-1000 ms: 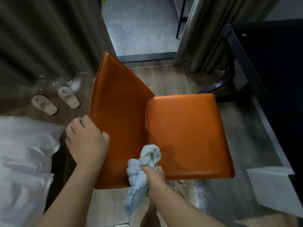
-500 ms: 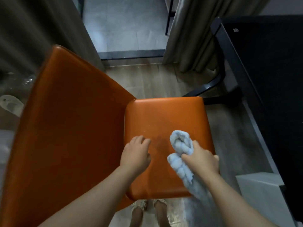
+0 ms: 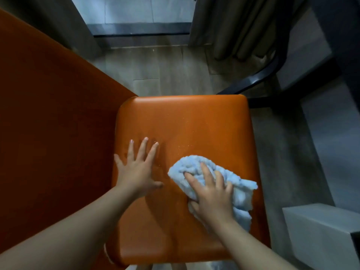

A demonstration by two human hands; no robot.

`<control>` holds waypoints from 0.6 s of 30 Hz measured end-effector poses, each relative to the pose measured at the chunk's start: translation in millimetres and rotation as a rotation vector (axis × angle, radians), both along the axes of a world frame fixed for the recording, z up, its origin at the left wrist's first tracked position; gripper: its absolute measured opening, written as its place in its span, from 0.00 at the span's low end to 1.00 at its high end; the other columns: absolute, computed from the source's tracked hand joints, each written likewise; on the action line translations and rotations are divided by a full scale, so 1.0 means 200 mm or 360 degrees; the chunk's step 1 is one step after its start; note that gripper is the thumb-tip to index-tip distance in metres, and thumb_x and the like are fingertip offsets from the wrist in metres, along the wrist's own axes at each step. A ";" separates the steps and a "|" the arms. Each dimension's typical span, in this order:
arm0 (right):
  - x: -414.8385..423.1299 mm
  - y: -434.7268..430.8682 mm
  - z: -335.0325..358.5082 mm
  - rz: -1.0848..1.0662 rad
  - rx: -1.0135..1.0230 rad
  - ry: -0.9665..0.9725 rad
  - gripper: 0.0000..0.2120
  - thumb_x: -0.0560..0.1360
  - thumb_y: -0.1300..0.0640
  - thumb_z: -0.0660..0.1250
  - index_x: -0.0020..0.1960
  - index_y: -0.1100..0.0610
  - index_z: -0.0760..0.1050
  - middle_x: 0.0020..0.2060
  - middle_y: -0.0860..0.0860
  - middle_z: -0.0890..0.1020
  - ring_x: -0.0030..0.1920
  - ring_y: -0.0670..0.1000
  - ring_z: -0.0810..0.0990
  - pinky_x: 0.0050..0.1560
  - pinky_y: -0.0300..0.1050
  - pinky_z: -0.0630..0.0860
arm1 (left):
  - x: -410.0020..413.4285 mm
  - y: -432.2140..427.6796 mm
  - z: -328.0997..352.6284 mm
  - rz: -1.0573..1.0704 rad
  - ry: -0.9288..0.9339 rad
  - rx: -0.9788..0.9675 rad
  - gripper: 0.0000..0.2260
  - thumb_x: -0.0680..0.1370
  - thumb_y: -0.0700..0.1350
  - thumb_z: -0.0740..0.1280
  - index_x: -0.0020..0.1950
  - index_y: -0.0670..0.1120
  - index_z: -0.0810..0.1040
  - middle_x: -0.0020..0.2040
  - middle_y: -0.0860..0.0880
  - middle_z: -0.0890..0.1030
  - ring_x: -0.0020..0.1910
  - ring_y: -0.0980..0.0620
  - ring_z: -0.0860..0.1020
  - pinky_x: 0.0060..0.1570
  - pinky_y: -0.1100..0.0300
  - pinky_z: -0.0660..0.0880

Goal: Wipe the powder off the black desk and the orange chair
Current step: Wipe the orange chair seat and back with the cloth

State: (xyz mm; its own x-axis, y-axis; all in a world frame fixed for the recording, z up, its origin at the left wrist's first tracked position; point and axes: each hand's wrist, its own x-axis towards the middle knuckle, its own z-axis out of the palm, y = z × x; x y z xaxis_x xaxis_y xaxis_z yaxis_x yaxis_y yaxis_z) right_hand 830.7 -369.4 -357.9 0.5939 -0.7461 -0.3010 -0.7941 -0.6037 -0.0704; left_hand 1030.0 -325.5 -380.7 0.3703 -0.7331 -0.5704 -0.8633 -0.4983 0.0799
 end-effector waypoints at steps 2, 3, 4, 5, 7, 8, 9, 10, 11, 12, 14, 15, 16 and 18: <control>-0.04 -0.11 0.02 -0.0064 -0.0080 -0.0292 0.35 0.47 0.53 0.81 0.55 0.46 0.81 0.56 0.57 0.80 0.41 0.63 0.80 0.35 0.56 0.76 | 0.02 -0.04 -0.03 0.0052 0.0024 0.0015 0.56 0.63 0.69 0.70 0.71 0.61 0.27 0.73 0.54 0.26 0.71 0.45 0.26 0.67 0.32 0.40; -0.06 -0.19 0.05 -0.0219 -0.0097 -0.0422 0.34 0.50 0.57 0.80 0.56 0.48 0.81 0.57 0.59 0.79 0.41 0.64 0.79 0.36 0.55 0.76 | 0.04 -0.06 -0.04 0.0072 0.0031 0.0023 0.57 0.62 0.69 0.70 0.70 0.62 0.26 0.72 0.54 0.25 0.71 0.45 0.25 0.67 0.32 0.39; -0.07 -0.30 0.07 -0.0424 -0.0143 -0.0521 0.32 0.55 0.59 0.79 0.58 0.49 0.79 0.59 0.59 0.77 0.44 0.65 0.77 0.40 0.56 0.75 | 0.06 -0.08 -0.05 0.0101 0.0040 0.0028 0.58 0.62 0.70 0.71 0.70 0.62 0.26 0.72 0.54 0.25 0.71 0.45 0.25 0.67 0.32 0.39; -0.07 -0.42 0.10 -0.0638 -0.0197 -0.0563 0.29 0.60 0.58 0.76 0.60 0.48 0.77 0.63 0.57 0.73 0.49 0.65 0.74 0.46 0.57 0.74 | 0.07 -0.10 -0.06 0.0143 0.0053 0.0027 0.58 0.61 0.70 0.71 0.71 0.62 0.27 0.73 0.54 0.26 0.71 0.45 0.26 0.67 0.32 0.39; -0.06 -0.68 0.09 -0.0954 -0.0267 -0.0573 0.23 0.69 0.55 0.69 0.63 0.44 0.71 0.66 0.53 0.66 0.57 0.63 0.70 0.56 0.57 0.69 | 0.09 -0.14 -0.08 0.0267 0.0102 0.0012 0.58 0.61 0.70 0.71 0.73 0.60 0.31 0.75 0.55 0.31 0.73 0.45 0.30 0.68 0.32 0.41; -0.04 -0.80 0.07 -0.1079 -0.0279 -0.0580 0.21 0.71 0.54 0.66 0.63 0.43 0.69 0.67 0.51 0.64 0.59 0.63 0.68 0.59 0.57 0.66 | 0.09 -0.15 -0.10 0.0338 0.0133 0.0004 0.57 0.61 0.70 0.70 0.75 0.59 0.34 0.76 0.55 0.34 0.74 0.45 0.32 0.68 0.32 0.43; -0.01 -0.90 0.05 -0.1169 -0.0246 -0.0553 0.19 0.73 0.53 0.63 0.63 0.43 0.67 0.68 0.50 0.62 0.60 0.63 0.67 0.61 0.57 0.64 | 0.09 -0.16 -0.11 0.0390 0.0156 0.0000 0.56 0.61 0.71 0.69 0.76 0.57 0.36 0.76 0.56 0.35 0.74 0.45 0.33 0.68 0.32 0.45; 0.02 -0.96 0.03 -0.1207 -0.0188 -0.0483 0.19 0.74 0.53 0.62 0.64 0.42 0.66 0.69 0.49 0.60 0.61 0.62 0.65 0.62 0.57 0.62 | 0.09 -0.16 -0.12 0.0413 0.0163 0.0001 0.55 0.62 0.72 0.67 0.76 0.56 0.38 0.77 0.56 0.36 0.75 0.45 0.34 0.68 0.33 0.46; 0.05 -1.00 -0.01 -0.1201 -0.0124 -0.0384 0.21 0.74 0.53 0.61 0.66 0.42 0.65 0.70 0.49 0.59 0.61 0.62 0.64 0.62 0.59 0.61 | 0.09 -0.16 -0.12 0.0408 0.0156 0.0004 0.53 0.62 0.73 0.65 0.76 0.56 0.38 0.77 0.56 0.37 0.75 0.45 0.34 0.69 0.33 0.47; 0.07 -1.01 -0.04 -0.1173 -0.0084 -0.0286 0.22 0.74 0.54 0.60 0.67 0.42 0.64 0.71 0.50 0.58 0.62 0.62 0.63 0.62 0.60 0.60 | 0.10 -0.16 -0.13 0.0390 0.0151 0.0010 0.52 0.64 0.74 0.63 0.76 0.56 0.39 0.77 0.57 0.37 0.75 0.45 0.35 0.69 0.34 0.48; 0.12 -0.98 -0.08 -0.1093 -0.0072 -0.0160 0.24 0.73 0.56 0.60 0.67 0.42 0.64 0.69 0.52 0.61 0.61 0.62 0.63 0.62 0.62 0.60 | 0.13 -0.16 -0.13 0.0370 0.0174 0.0056 0.49 0.66 0.74 0.61 0.76 0.57 0.39 0.77 0.57 0.37 0.75 0.45 0.35 0.69 0.35 0.49; 0.13 -0.95 -0.08 -0.1064 -0.0065 -0.0131 0.23 0.73 0.57 0.60 0.66 0.42 0.65 0.68 0.52 0.63 0.60 0.62 0.63 0.61 0.62 0.61 | 0.14 -0.16 -0.12 0.0365 0.0191 0.0098 0.48 0.67 0.73 0.61 0.76 0.57 0.39 0.76 0.57 0.37 0.75 0.45 0.35 0.69 0.35 0.50; 0.14 -0.92 -0.07 -0.1033 -0.0039 -0.0112 0.22 0.72 0.58 0.59 0.64 0.43 0.67 0.67 0.51 0.65 0.60 0.61 0.63 0.61 0.61 0.61 | 0.14 -0.17 -0.12 0.0355 0.0209 0.0145 0.47 0.68 0.72 0.61 0.76 0.57 0.38 0.76 0.57 0.36 0.75 0.44 0.35 0.69 0.35 0.51; 0.14 -0.85 -0.03 -0.0881 0.0054 0.0009 0.19 0.72 0.58 0.60 0.61 0.44 0.70 0.65 0.50 0.69 0.61 0.60 0.64 0.60 0.57 0.63 | 0.14 -0.18 -0.10 0.0341 0.0254 0.0228 0.46 0.69 0.71 0.61 0.76 0.56 0.37 0.76 0.57 0.35 0.75 0.44 0.35 0.70 0.36 0.52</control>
State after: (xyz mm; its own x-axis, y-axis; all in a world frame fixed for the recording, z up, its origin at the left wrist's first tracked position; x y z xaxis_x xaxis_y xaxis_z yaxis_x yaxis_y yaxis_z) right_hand 858.8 -538.7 -363.9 0.1142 -0.9363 -0.3322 -0.9926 -0.0938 -0.0770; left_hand 1059.0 -362.5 -399.8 0.4051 -0.5561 -0.7257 -0.7196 -0.6835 0.1221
